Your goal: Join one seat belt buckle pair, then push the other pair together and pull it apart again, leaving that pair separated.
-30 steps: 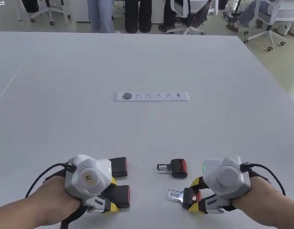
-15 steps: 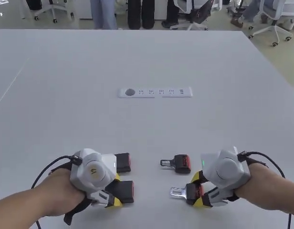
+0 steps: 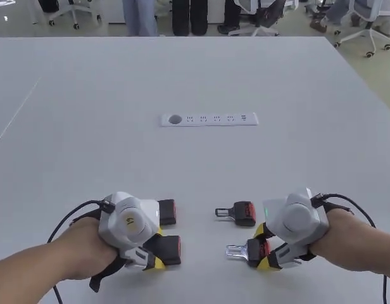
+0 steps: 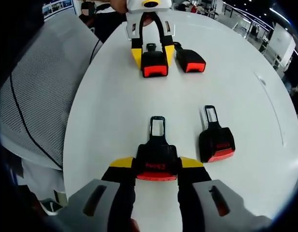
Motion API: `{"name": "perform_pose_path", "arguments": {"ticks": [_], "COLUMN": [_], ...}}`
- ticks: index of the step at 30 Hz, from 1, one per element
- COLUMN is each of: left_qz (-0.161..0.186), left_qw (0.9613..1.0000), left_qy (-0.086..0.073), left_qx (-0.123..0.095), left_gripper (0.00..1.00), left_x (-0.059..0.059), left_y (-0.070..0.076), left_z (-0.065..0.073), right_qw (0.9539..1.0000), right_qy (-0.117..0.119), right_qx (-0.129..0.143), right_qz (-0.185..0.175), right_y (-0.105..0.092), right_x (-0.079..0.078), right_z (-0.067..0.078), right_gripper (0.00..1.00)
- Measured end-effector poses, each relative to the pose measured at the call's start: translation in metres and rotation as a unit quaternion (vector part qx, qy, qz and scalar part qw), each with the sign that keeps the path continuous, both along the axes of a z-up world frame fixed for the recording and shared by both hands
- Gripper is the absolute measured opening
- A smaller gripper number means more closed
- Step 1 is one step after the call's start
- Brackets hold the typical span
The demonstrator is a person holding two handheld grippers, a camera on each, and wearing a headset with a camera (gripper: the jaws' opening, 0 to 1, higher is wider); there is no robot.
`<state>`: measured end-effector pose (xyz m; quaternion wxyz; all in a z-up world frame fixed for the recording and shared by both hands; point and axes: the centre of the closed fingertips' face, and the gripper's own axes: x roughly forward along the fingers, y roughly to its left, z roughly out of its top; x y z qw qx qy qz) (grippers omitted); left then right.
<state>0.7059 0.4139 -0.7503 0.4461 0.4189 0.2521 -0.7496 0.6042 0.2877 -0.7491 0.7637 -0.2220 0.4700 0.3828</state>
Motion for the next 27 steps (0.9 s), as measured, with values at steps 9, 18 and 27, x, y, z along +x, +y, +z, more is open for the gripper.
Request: {"name": "perform_pose_path", "arguments": {"ticks": [9,18,27], "left_qz": [0.001,0.002,0.003], "left_qw": [1.0000,1.0000,1.0000], "left_qy": [-0.001,-0.001,-0.001], "left_qx": [0.000,0.005,0.007], "left_gripper": [0.35,0.35,0.35], "left_x": [0.000,0.000,0.000], "left_y": [0.000,-0.001,-0.001], "left_z": [0.000,0.000,0.000], "right_qw": [0.9998,0.9994,0.9988], "right_qy": [-0.011,-0.026,-0.039], "right_qx": [0.014,0.021,0.026], "right_qz": [-0.013,-0.012,-0.012], "right_y": [0.019,0.038,0.056], "right_x": [0.015,0.029,0.044], "right_z": [0.001,0.002,0.002], "right_gripper": [0.32,0.32,0.32]}}
